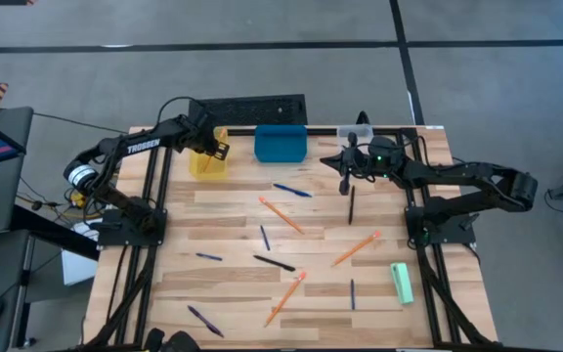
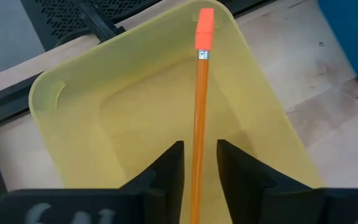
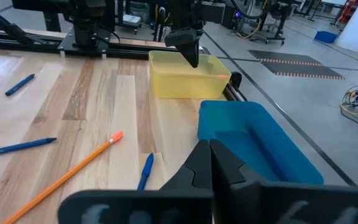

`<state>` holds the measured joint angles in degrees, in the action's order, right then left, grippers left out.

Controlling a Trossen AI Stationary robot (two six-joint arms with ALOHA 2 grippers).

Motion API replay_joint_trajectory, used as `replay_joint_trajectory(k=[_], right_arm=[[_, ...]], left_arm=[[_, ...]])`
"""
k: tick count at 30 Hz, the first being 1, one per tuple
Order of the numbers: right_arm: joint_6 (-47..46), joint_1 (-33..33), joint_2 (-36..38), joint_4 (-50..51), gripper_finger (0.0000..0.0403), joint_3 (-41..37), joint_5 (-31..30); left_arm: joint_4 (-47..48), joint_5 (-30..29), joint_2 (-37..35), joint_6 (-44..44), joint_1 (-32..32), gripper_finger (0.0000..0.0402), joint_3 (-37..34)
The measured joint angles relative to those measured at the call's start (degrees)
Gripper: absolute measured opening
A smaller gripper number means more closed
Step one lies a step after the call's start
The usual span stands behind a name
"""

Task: Sort crayons/erasers/pens/pencils in bins
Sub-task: Put the black pen into the transparent blue bin

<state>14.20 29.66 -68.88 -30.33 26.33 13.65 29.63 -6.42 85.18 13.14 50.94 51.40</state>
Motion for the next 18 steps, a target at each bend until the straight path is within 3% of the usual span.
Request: replay_joint_trajectory(k=[5, 9, 12, 18], right_arm=[[0.0, 0.0, 0.0, 0.0, 0.0004, 0.0, 0.0], [0.0, 0.0, 0.0, 0.0, 0.0004, 0.0, 0.0], [0.0, 0.0, 0.0, 0.1, 0.0002, 0.0, -0.1], [-0.2, 0.9, 0.0, 0.7, 0.0004, 0.0, -0.2]], left_arm=[[0.6, -0.3, 0.0, -2.7, -0.3, 0.0119, 0.6], [0.9, -2.3, -1.1, -6.3, -1.7, 0.0118, 2.1], [0.7, -5.1, -3.6, -8.0, -3.9, 0.0096, 2.2], [-2.6, -9.9, -12.0, -8.1, -10.6, 0.0015, -0.2]])
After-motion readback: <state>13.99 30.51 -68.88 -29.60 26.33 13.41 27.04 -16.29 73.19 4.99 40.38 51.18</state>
